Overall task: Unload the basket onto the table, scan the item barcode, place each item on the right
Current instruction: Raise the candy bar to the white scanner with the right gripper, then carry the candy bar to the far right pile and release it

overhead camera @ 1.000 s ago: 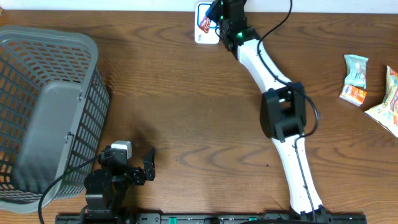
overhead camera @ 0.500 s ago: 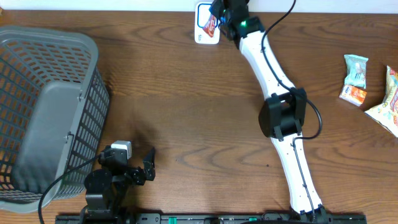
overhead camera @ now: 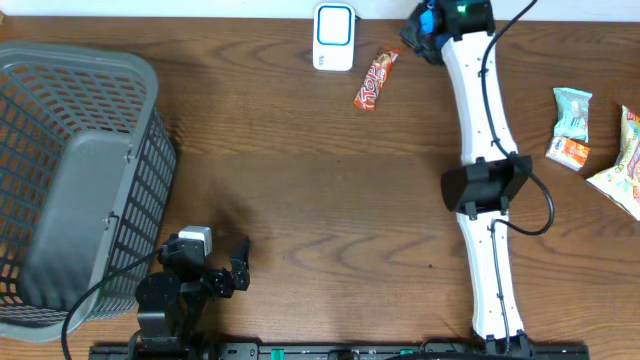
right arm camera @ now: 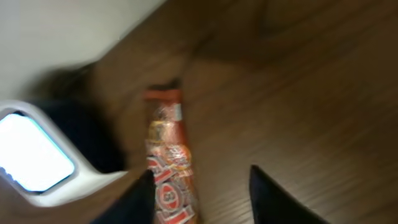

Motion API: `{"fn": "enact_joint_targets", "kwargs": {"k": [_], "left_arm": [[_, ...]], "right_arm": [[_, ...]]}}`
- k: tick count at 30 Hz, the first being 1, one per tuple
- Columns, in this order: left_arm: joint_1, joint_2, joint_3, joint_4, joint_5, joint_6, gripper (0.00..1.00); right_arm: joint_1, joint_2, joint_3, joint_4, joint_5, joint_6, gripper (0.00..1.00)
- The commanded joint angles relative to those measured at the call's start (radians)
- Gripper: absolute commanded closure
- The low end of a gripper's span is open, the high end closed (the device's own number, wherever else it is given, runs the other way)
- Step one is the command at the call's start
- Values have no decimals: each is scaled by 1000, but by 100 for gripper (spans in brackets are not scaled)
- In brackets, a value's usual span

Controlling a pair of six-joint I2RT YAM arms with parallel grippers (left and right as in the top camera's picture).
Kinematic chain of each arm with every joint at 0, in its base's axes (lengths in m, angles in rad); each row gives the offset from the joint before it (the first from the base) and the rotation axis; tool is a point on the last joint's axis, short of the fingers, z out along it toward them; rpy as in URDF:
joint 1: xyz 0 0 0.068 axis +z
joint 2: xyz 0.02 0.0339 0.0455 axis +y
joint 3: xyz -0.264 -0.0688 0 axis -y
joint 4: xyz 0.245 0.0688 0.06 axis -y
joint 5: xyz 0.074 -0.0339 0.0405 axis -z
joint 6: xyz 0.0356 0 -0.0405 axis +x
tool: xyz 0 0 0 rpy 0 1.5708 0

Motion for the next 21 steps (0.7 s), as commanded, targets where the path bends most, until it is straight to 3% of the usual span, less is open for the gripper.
{"fn": "enact_joint_targets", "kwargs": {"k": [1, 3, 8, 13, 15, 18, 21], "left_arm": [[3, -2, -10, -11, 12, 10, 0], [3, -2, -10, -11, 12, 10, 0], [3, -2, -10, -11, 12, 10, 0], [3, -2, -10, -11, 12, 10, 0], [3, -2, -10, -11, 12, 10, 0], [3, -2, -10, -11, 12, 10, 0], [3, -2, -10, -11, 12, 10, 0]], "right_arm": [[29, 0, -127, 59, -85, -75, 46], [39, 0, -210, 137, -135, -77, 35], [64, 0, -387, 327, -224, -77, 18], [104, 0, -514, 465, -175, -77, 14], [118, 0, -556, 480, -105, -61, 21], [125, 0, -581, 434, -19, -59, 51], [119, 0, -581, 375, 10, -116, 71]]}}
